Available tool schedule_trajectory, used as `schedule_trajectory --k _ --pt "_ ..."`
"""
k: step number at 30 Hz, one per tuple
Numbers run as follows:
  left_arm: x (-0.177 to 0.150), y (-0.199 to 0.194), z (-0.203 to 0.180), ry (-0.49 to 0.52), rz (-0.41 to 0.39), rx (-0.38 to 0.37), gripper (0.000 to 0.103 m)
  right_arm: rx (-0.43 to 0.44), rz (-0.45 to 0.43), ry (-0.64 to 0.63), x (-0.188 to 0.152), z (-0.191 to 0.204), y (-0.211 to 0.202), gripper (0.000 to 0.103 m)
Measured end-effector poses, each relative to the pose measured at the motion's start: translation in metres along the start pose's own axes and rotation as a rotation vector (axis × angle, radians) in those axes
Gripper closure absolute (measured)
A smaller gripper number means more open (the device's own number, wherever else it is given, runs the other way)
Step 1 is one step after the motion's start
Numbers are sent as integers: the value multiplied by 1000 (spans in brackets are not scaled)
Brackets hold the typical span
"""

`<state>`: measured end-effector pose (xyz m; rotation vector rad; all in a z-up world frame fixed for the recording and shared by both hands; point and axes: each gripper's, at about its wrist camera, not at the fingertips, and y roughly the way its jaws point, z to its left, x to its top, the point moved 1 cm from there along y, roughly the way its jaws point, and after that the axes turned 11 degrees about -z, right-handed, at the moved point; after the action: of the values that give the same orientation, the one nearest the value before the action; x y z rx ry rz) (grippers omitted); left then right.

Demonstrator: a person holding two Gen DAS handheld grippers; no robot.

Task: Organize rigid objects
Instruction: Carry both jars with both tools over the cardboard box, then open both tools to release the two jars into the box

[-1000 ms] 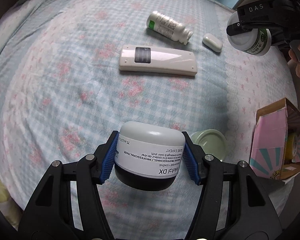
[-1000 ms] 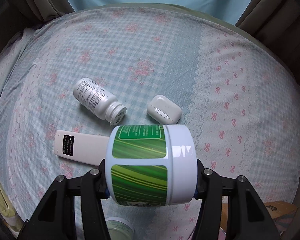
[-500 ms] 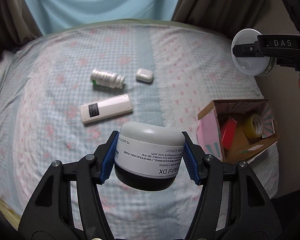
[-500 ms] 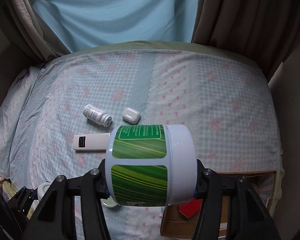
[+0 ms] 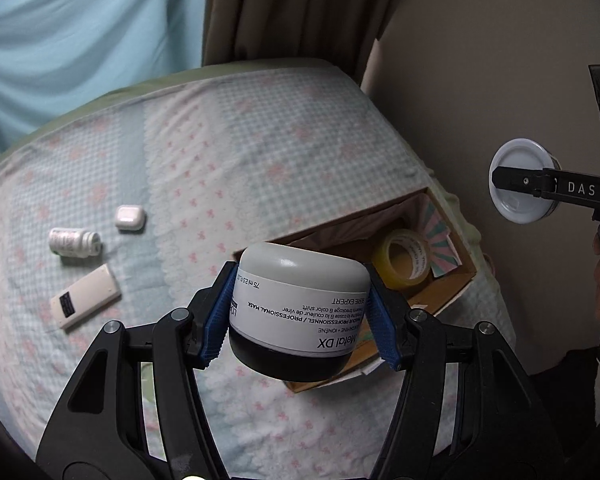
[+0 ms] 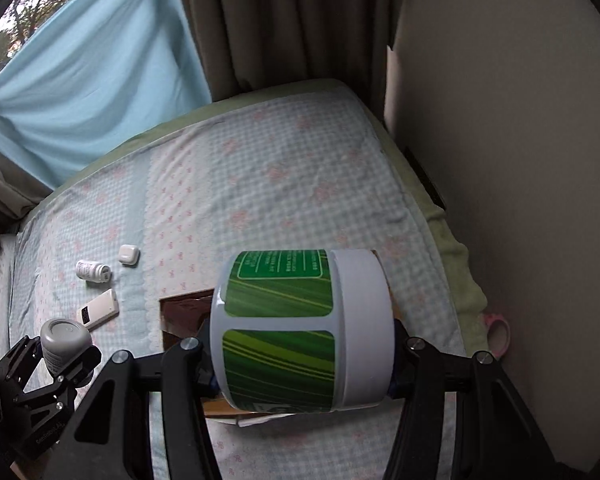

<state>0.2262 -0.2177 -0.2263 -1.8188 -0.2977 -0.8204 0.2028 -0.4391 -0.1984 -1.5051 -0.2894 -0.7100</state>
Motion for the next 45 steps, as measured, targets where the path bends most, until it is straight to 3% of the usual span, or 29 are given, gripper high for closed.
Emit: schedule_trajectory --k 9,18,31,32,33,34,35,36,41,45 --pt "-22 83 -64 20 131 -79 46 -15 85 85 -40 -70 37 51" --pt "-59 149 -77 79 253 -51 46 59 158 100 -62 -65 97 51" --pt "-71 175 -84 168 333 25 44 76 186 49 -55 -43 150 51" --pt "-70 173 -86 182 322 18 29 81 191 44 -55 -42 151 49" --pt "-68 169 -90 193 306 11 0 88 191 49 -55 -43 152 37" --pt "-66 163 -92 202 281 7 1 95 176 61 -54 -44 149 14" --pt "-64 158 -92 206 266 0 0 101 151 70 -52 -45 145 4" --pt "-63 153 -93 210 264 -5 0 104 113 79 -50 -47 139 0" --pt "-64 131 -86 218 271 29 0 123 35 120 -45 -57 118 0" --pt "-65 107 -75 186 254 49 0 110 33 85 -45 -54 103 0"
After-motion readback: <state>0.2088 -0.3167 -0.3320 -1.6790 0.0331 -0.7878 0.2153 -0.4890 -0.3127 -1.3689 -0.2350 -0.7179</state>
